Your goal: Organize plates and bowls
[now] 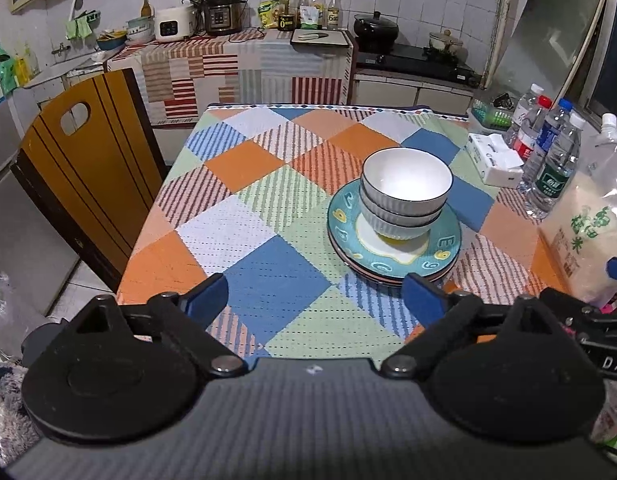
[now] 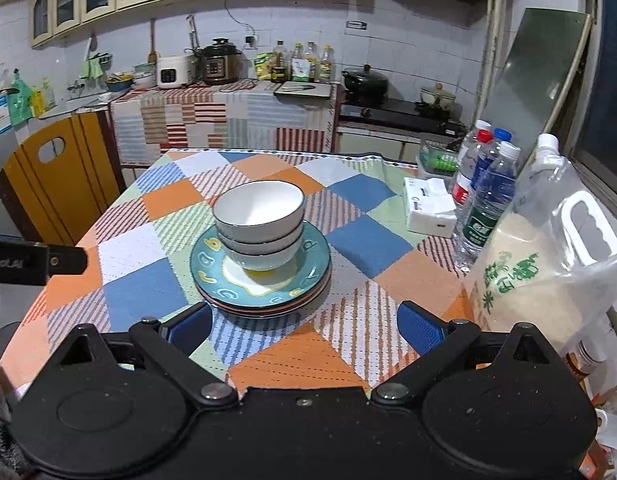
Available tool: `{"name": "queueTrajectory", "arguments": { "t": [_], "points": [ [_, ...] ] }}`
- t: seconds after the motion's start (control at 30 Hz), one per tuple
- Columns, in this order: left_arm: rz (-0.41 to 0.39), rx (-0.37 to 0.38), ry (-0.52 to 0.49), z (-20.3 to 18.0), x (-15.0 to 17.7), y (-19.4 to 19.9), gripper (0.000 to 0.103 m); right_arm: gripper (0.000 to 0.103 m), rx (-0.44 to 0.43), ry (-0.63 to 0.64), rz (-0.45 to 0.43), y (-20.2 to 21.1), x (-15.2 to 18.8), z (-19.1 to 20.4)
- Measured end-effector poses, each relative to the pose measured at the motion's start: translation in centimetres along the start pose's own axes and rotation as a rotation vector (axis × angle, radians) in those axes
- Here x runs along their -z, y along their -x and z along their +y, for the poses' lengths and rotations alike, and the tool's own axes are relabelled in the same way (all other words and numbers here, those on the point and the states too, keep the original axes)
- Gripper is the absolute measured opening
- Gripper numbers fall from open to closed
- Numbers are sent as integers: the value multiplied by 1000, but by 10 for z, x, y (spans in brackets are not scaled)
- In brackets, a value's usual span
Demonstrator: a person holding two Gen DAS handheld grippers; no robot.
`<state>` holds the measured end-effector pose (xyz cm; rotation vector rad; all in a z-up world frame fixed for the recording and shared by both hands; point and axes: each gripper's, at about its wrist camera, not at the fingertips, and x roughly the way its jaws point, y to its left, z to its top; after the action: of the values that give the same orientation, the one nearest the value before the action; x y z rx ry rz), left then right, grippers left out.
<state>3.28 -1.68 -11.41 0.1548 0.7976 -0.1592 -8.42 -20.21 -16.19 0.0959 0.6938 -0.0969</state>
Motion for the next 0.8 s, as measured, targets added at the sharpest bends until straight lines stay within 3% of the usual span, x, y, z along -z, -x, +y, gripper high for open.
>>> {"name": "queueTrajectory", "arguments": {
  "t": [0.27, 0.43, 0.8],
  "points": [
    [73, -7, 3, -2, -3, -2, 97, 101, 16, -10, -19, 5, 0, -4],
    [52, -80, -28, -6, -1, -1, 97, 101, 17, -18, -26, 8, -1, -5],
    [21, -83, -24, -7, 1, 3, 97, 101, 12, -11, -23, 6, 0, -3]
  ]
}}
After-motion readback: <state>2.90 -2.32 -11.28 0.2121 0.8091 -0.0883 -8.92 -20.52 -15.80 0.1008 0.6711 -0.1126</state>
